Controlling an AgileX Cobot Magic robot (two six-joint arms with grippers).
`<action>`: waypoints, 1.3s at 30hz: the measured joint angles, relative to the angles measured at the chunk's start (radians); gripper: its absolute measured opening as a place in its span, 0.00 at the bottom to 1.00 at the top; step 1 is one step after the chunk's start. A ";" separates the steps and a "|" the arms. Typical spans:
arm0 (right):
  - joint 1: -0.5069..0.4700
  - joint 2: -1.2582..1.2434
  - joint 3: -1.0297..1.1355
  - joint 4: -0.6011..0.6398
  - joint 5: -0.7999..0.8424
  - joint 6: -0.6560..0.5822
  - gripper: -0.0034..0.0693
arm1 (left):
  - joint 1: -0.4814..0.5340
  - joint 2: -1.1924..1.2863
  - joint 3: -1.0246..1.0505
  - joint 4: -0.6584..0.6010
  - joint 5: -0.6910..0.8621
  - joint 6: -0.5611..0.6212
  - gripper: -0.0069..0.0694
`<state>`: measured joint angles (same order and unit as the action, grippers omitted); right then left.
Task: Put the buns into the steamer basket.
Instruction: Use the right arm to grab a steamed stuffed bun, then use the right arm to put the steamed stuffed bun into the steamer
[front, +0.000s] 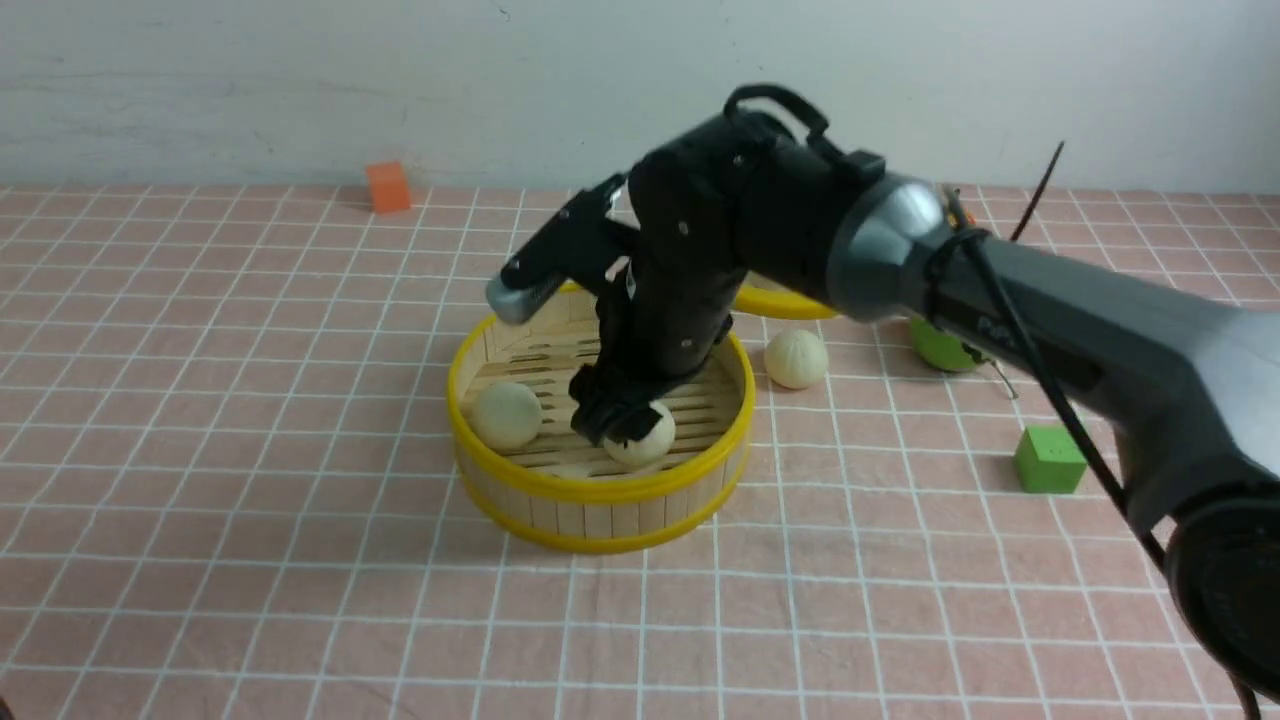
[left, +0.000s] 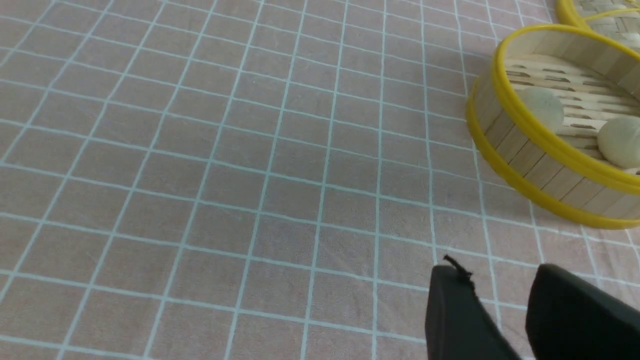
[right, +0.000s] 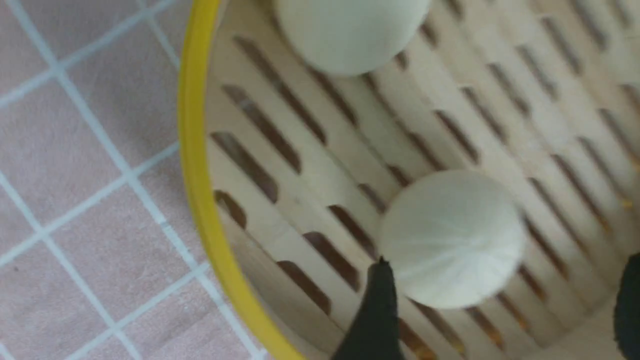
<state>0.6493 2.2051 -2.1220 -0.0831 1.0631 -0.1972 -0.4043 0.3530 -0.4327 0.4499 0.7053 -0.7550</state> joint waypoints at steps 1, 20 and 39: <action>-0.012 -0.006 -0.044 -0.014 0.028 0.017 0.89 | 0.000 0.000 0.007 0.004 -0.007 0.000 0.37; -0.366 0.222 -0.138 0.218 -0.130 0.160 0.61 | 0.000 0.000 0.043 0.043 -0.080 -0.002 0.38; -0.315 0.200 -0.258 0.213 0.020 -0.013 0.07 | 0.000 0.000 0.069 0.051 -0.124 -0.002 0.38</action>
<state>0.3343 2.4050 -2.3797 0.1301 1.0829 -0.2098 -0.4043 0.3530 -0.3638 0.5009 0.5809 -0.7568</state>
